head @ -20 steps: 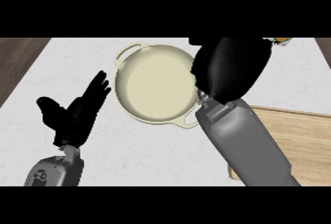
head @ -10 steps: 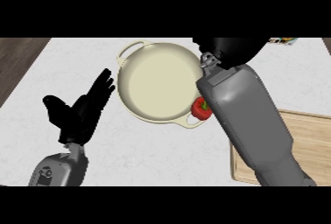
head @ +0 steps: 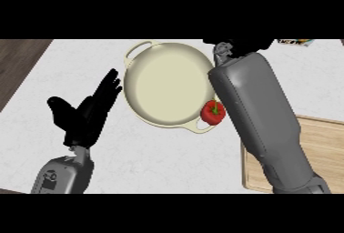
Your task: Pick the bell pepper from the tray and place it in the pot
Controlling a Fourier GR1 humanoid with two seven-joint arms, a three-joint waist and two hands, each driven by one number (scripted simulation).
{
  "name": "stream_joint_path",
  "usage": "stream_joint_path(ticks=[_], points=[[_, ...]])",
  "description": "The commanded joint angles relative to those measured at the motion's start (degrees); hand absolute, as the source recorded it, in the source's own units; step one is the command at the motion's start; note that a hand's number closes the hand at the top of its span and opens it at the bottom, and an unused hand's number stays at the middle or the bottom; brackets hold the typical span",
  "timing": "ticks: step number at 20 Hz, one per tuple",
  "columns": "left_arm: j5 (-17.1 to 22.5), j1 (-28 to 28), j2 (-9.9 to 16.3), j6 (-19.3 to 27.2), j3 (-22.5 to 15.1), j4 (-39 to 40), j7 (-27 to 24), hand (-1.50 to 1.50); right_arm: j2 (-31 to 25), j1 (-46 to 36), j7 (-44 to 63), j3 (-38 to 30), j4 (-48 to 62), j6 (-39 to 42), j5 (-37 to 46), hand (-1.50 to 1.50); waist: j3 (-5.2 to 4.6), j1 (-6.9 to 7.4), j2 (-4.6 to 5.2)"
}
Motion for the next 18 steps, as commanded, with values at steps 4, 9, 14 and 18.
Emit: stream_joint_path(ticks=[4, 9, 14, 18], points=[[0.4, -0.37, 0.15, -0.7, 0.04, 0.19, -0.26, 0.0, 0.56, 1.62, 13.55, -5.82, 2.48, -13.14, -7.19, -1.5, 0.15, 1.03, 0.3], [0.03, 0.13, -0.15, -0.3, -0.28, 0.1, -0.01, 0.0, 0.56, 0.24, 13.31, -5.13, 0.41, -22.49, -6.21, -1.5, 0.11, 0.68, -0.18], [0.25, -0.34, 0.05, -0.17, 0.33, 0.48, 0.5, 0.0, 0.56, -1.39, 12.27, -3.36, -2.33, -28.85, 4.52, -1.5, -0.04, -0.88, -0.37], [-0.47, -0.21, -0.09, 1.22, 1.37, 2.29, 0.04, 0.0, 0.56, -0.26, 13.47, -3.53, -5.79, -30.8, 9.46, -1.5, 0.01, -3.0, -0.65]])
